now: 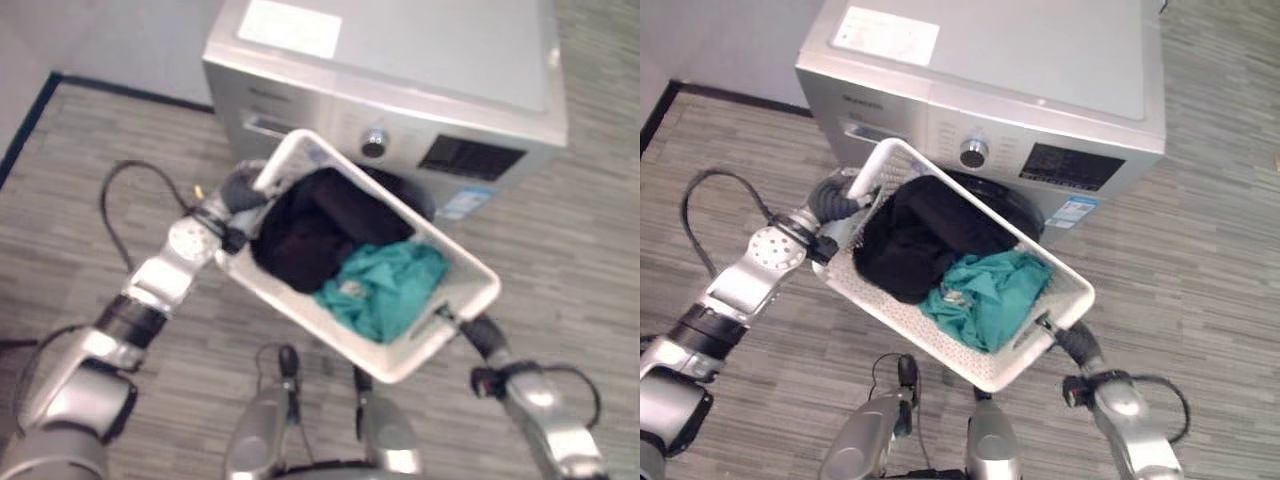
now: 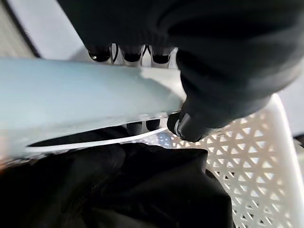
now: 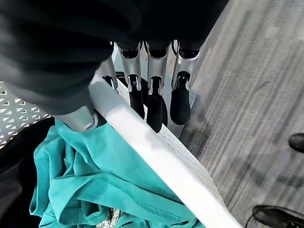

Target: Grab the laundry basket,head to the washer,open it,put in the laundry and shut it.

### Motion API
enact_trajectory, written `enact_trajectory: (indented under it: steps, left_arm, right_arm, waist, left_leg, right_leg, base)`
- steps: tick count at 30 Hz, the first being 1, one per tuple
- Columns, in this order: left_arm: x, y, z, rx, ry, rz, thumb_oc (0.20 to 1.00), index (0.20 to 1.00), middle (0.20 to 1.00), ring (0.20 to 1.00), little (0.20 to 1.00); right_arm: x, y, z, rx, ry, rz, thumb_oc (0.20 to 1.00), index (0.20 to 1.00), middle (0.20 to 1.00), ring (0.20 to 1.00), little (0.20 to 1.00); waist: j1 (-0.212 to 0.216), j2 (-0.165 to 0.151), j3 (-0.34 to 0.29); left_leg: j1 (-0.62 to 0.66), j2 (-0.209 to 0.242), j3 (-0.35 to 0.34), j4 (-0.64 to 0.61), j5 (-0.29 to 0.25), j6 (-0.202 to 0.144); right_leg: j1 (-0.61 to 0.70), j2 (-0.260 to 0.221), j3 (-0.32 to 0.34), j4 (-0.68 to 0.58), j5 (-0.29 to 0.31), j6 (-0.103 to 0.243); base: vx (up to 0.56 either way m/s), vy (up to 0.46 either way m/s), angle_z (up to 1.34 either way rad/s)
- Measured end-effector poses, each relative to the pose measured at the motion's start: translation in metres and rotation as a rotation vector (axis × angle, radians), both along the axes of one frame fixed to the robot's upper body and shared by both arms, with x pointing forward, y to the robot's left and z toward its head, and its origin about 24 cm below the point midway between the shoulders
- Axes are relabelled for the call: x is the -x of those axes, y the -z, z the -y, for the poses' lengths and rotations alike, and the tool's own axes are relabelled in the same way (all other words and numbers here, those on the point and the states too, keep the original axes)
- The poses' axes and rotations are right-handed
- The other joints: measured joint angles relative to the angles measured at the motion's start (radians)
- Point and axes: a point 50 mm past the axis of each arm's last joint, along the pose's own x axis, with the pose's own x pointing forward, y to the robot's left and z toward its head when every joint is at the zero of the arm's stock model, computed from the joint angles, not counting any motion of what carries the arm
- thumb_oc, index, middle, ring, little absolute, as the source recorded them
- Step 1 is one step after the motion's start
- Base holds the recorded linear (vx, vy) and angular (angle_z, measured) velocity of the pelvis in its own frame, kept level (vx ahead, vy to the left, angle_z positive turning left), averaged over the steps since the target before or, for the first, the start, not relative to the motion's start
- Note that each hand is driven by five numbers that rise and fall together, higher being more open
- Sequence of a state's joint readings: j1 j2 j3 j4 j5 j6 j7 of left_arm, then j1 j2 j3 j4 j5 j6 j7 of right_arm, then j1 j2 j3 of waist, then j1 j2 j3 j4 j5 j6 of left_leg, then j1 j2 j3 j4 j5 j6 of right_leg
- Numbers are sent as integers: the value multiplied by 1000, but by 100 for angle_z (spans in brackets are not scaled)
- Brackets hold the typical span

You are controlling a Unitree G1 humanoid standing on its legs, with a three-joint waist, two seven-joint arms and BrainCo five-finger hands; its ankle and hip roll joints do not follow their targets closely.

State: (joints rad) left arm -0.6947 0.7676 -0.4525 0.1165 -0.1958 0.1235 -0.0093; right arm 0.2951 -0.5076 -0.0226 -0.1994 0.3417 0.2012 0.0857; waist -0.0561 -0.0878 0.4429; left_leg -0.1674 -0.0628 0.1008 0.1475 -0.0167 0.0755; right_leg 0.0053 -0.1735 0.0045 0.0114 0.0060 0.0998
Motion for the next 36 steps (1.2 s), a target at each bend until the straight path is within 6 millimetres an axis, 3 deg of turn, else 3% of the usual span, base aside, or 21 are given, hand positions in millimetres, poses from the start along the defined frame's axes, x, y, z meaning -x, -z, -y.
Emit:
enact_trajectory:
  steps: [1,3,5,6,9,10,12,13,14,15,16,17,19,21,25,27,30,32,34,35,36]
  left_arm:
    - [11,-16,-6,-78,31,39,200,200,200,200,200]
    - [52,-62,-16,-350,120,147,200,200,200,200,200]
    - [82,-81,-21,-484,151,156,200,200,200,200,200]
    - [102,-88,-17,-562,196,121,200,200,200,200,200]
    - [124,-94,-18,-644,198,-39,200,200,200,200,200]
    - [123,-94,-19,-548,213,-30,200,200,200,200,200]
    - [119,-107,-25,-473,178,30,200,200,200,200,200]
    - [115,-112,-31,-404,145,58,200,200,200,200,200]
    - [105,-110,-39,-295,114,68,200,200,200,200,200]
    - [99,-106,-39,-260,120,48,200,200,200,200,200]
    - [75,-104,-26,-183,146,37,200,200,200,200,200]
    - [63,-113,-9,-241,175,43,200,200,200,200,200]
    - [46,-111,10,-245,212,-1,200,200,200,200,200]
    - [31,-98,12,-174,207,-40,200,200,200,200,200]
    - [0,-69,19,-33,158,-108,200,200,200,200,200]
    - [-19,-41,26,28,102,-182,200,200,200,200,200]
    - [-26,-66,30,90,90,-67,200,200,200,200,200]
    - [-30,-77,20,125,41,-33,200,200,200,200,200]
    - [-38,-67,31,154,37,-62,200,200,200,200,200]
    - [-45,-62,28,178,-3,-84,200,200,200,200,200]
    - [-48,-66,19,186,-45,-74,200,200,200,200,200]
  right_arm:
    - [9,-8,0,-20,-24,13,200,200,200,200,200]
    - [39,-39,3,7,-100,62,200,200,200,200,200]
    - [48,-53,13,23,-138,66,200,200,200,200,200]
    - [55,-63,22,53,-138,62,200,200,200,200,200]
    - [60,-86,36,134,-219,22,200,200,200,200,200]
    - [59,-98,43,156,-217,47,200,200,200,200,200]
    - [35,-125,48,216,-230,186,200,200,200,200,200]
    - [9,-148,51,284,-249,273,200,200,200,200,200]
    - [-17,-187,55,374,-231,416,200,200,200,200,200]
    - [-24,-200,56,407,-210,474,200,200,200,200,200]
    - [-39,-208,69,455,-153,461,200,200,200,200,200]
    - [-45,-215,84,468,-88,462,200,200,200,200,200]
    - [-48,-224,97,481,6,486,200,200,200,200,200]
    - [-56,-227,97,490,39,500,200,200,200,200,200]
    - [-77,-226,95,495,78,480,200,200,200,200,200]
    - [-88,-211,93,494,92,407,200,200,200,200,200]
    - [-104,-216,91,447,132,431,200,200,200,200,200]
    - [-109,-236,82,440,116,506,200,200,200,200,200]
    - [-116,-232,85,412,155,489,200,200,200,200,200]
    - [-135,-231,78,398,172,460,200,200,200,200,200]
    - [-143,-240,71,427,154,459,200,200,200,200,200]
  waist:
    - [-1,-11,5]
    - [4,-42,7]
    - [17,-64,-9]
    - [38,-60,-28]
    - [82,-30,-61]
    - [95,-6,-89]
    - [98,3,-131]
    - [71,9,-146]
    - [43,36,-161]
    - [32,44,-169]
    - [32,54,-196]
    - [37,53,-209]
    - [35,60,-213]
    - [28,53,-209]
    - [15,21,-182]
    - [1,15,-159]
    - [-2,10,-123]
    - [2,19,-124]
    - [10,39,-127]
    - [23,50,-127]
    - [25,64,-132]
  left_leg:
    - [7,2,1,-1,3,-3]
    - [58,19,1,-3,-8,-11]
    - [94,28,9,-12,-28,-12]
    - [96,28,15,-7,-39,-12]
    - [129,26,8,-31,-44,-13]
    - [136,23,2,-41,-41,-15]
    - [138,24,-2,-42,-34,-14]
    - [137,18,-2,-38,-33,-12]
    - [133,14,-6,-37,-27,-4]
    - [134,12,-7,-34,-28,-4]
    - [114,-1,-7,-16,-30,-1]
    - [63,-8,-9,16,-36,6]
    - [39,-21,-23,45,-40,11]
    - [30,-17,-20,60,-45,6]
    - [-51,-12,-13,116,-69,5]
    - [-61,-8,-9,147,-78,12]
    - [-59,-5,13,149,-80,17]
    - [-38,-7,18,120,-90,22]
    - [11,-8,-5,65,-91,24]
    - [82,-9,3,-13,-87,30]
    - [100,-3,21,-40,-86,29]
  right_leg:
    - [4,3,-2,2,8,12]
    - [48,16,-5,7,11,17]
    - [66,19,5,16,10,17]
    - [68,19,-4,10,10,17]
    - [102,16,-35,2,10,17]
    - [106,16,-46,5,11,18]
    - [108,17,-53,4,10,18]
    - [108,15,-53,8,10,18]
    - [94,10,-55,31,10,18]
    - [86,9,-54,39,9,18]
    - [67,-8,-58,67,-16,36]
    - [18,-19,-64,113,-42,40]
    - [18,-24,-91,109,-40,40]
    - [14,-23,-85,104,-42,37]
    - [-45,-23,-82,101,-91,-8]
    - [-47,-22,-78,110,-67,26]
    - [-55,-24,-51,118,-65,28]
    - [-42,-22,-48,107,-54,29]
    - [-90,-8,-49,249,-50,22]
    - [-201,-21,-70,426,-64,32]
    - [-241,-25,-121,381,-66,26]
  base:
    - [-29,16,-8]
    - [-3,12,-9]
    - [36,29,-17]
    - [84,43,-16]
    - [106,20,7]
    - [57,6,20]
    - [27,34,9]
    - [15,64,10]
    - [41,62,10]
    - [66,52,17]
    - [58,38,10]
    - [46,19,19]
    - [12,5,14]
    - [-29,-18,-4]
    - [-26,-33,-6]
    - [-4,-13,-12]
    - [47,22,-18]
    - [213,146,-12]
    - [229,116,-8]
    - [322,-39,-45]
    - [387,-119,-50]
